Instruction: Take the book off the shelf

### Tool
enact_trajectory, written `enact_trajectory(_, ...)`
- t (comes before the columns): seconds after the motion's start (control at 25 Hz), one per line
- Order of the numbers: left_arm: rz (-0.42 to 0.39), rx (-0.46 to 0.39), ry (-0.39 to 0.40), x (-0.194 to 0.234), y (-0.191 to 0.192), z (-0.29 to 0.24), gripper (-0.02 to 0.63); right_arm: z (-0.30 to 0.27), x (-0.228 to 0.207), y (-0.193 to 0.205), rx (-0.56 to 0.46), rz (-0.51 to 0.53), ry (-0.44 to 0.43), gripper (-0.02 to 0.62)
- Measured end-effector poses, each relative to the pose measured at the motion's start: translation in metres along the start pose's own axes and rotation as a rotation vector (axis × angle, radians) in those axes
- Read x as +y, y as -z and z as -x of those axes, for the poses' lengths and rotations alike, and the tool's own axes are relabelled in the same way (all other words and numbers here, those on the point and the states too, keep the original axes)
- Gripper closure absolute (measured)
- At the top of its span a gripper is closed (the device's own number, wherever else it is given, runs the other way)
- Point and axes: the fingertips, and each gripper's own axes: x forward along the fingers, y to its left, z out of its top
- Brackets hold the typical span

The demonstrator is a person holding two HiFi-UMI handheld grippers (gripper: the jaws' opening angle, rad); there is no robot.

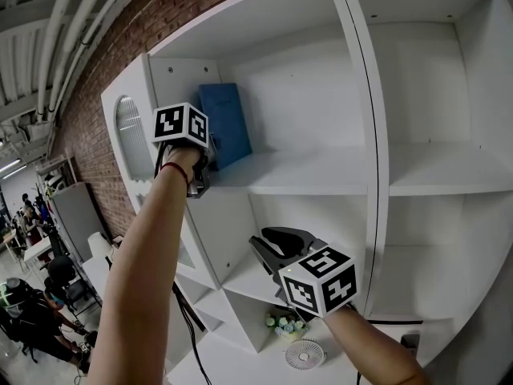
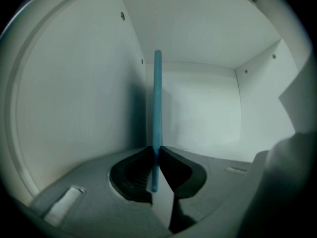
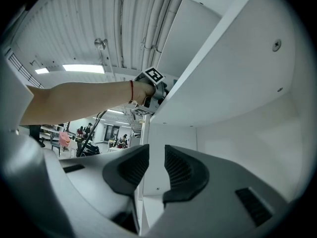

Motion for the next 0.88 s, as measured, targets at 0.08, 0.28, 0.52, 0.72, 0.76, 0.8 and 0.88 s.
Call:
enact_trajectory(0.08,0.001,-0.008,0.009,-0.001,0.000,0.000,0.557,0.000,0.000,0.001,0.002,-0.001,0.001,0.500)
enact_trajectory(0.28,-0.004,-0.030,0.027,-0.002,0.000,0.003,0.560,-0.003,0.004,0.005,0.009,-0.002,0.000,0.500)
enact_trajectory(0.52,-0.009,-0.051,0.042,-0.003,0.000,0.004,0.560,-0.007,0.007,0.008,0.014,-0.005,0.000,0.500)
enact_trajectory(0.72,-0.004,-0.075,0.062,-0.005,0.000,0.006,0.560,-0.010,0.008,0.007,0.012,0.001,0.003,0.500)
enact_trajectory(0.76,-0.002,-0.079,0.066,-0.005,0.000,0.007,0.560,-0.011,0.009,0.008,0.013,0.002,0.002,0.500)
enact_trajectory(0.8,-0.001,-0.085,0.069,-0.006,-0.001,0.008,0.561,-0.011,0.010,0.008,0.014,0.002,0.001,0.500)
enact_trajectory(0.88,-0.001,-0.102,0.074,-0.007,-0.002,0.013,0.561,-0.012,0.012,0.008,0.013,0.001,-0.001,0.500)
